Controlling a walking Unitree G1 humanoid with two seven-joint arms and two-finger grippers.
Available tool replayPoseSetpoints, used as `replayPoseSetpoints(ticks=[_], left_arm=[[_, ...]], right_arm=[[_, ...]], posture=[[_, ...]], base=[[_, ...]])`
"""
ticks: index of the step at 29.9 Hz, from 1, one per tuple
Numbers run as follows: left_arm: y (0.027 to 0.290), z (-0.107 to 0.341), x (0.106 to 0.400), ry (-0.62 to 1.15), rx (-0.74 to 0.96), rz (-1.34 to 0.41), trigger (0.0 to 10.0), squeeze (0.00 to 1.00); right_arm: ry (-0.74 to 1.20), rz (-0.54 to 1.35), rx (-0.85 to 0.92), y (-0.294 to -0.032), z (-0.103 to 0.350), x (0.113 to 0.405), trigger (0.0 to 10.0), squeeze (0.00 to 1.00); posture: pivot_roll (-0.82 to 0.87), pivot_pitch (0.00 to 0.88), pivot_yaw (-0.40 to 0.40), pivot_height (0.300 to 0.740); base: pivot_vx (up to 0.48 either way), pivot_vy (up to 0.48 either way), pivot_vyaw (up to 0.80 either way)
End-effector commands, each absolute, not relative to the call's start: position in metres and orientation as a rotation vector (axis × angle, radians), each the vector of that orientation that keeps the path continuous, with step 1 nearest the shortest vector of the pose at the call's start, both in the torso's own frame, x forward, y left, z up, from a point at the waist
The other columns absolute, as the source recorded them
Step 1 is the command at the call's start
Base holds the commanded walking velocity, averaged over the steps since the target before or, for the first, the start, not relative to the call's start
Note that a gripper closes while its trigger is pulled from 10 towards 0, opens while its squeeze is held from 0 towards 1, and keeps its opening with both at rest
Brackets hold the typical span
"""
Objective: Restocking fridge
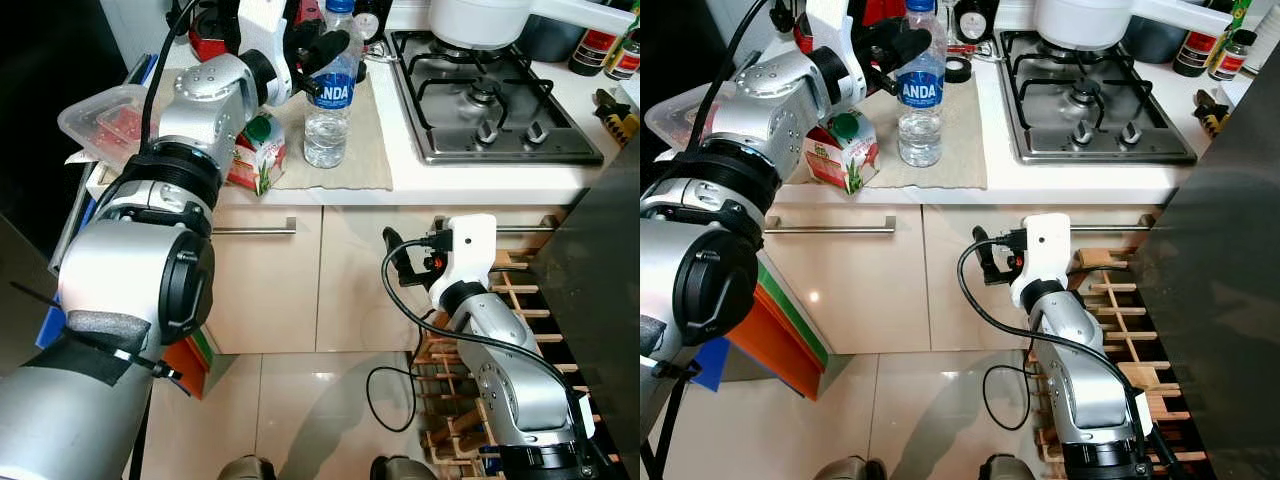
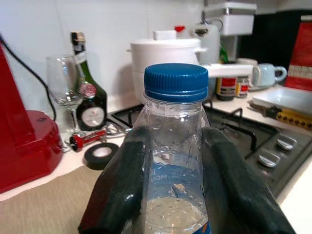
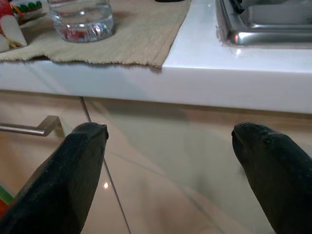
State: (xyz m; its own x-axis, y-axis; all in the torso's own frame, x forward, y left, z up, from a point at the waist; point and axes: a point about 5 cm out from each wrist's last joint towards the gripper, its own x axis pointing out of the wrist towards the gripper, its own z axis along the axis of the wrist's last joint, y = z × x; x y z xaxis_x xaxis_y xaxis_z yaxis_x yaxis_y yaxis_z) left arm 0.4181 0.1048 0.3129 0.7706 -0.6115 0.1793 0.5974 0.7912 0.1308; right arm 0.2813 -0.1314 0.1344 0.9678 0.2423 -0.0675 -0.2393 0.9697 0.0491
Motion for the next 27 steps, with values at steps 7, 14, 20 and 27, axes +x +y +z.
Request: replayPoseSetpoints(ticks=[7, 14, 20, 27], left_arm=[[0.111, 0.334, 0.413, -0.39, 0.025, -0.579, 0.0, 0.0], [0.101, 0.33, 0.399, -0.456, 0.044, -0.616, 0.0, 0.0], [0.094, 0.329, 0.368, -0.528, -0.005, -0.654, 0.0, 0.0], [0.098, 0.318, 0.331, -0.467, -0.093, -0.748, 0.0, 0.0]], right_arm=[[0.063, 0.237, 0.033, -0.132, 0.133, 0.286, 10.0, 0.07], [0.058, 0.23, 0.028, -0.131, 0.13, 0.29, 10.0, 0.07], [0.053, 0.216, 0.028, -0.132, 0.127, 0.292, 10.0, 0.07], [0.051, 0.203, 0.028, -0.135, 0.123, 0.294, 10.0, 0.07]], posture=[[-0.1, 0.039, 0.026, 0.73], [-0.08, 0.013, 0.032, 0.73], [-0.07, 0.0, 0.042, 0.73], [-0.04, 0.0, 0.047, 0.73]], base=[[0.0, 0.0, 0.0], [0.0, 0.0, 0.0], [0.0, 0.0, 0.0], [0.0, 0.0, 0.0]])
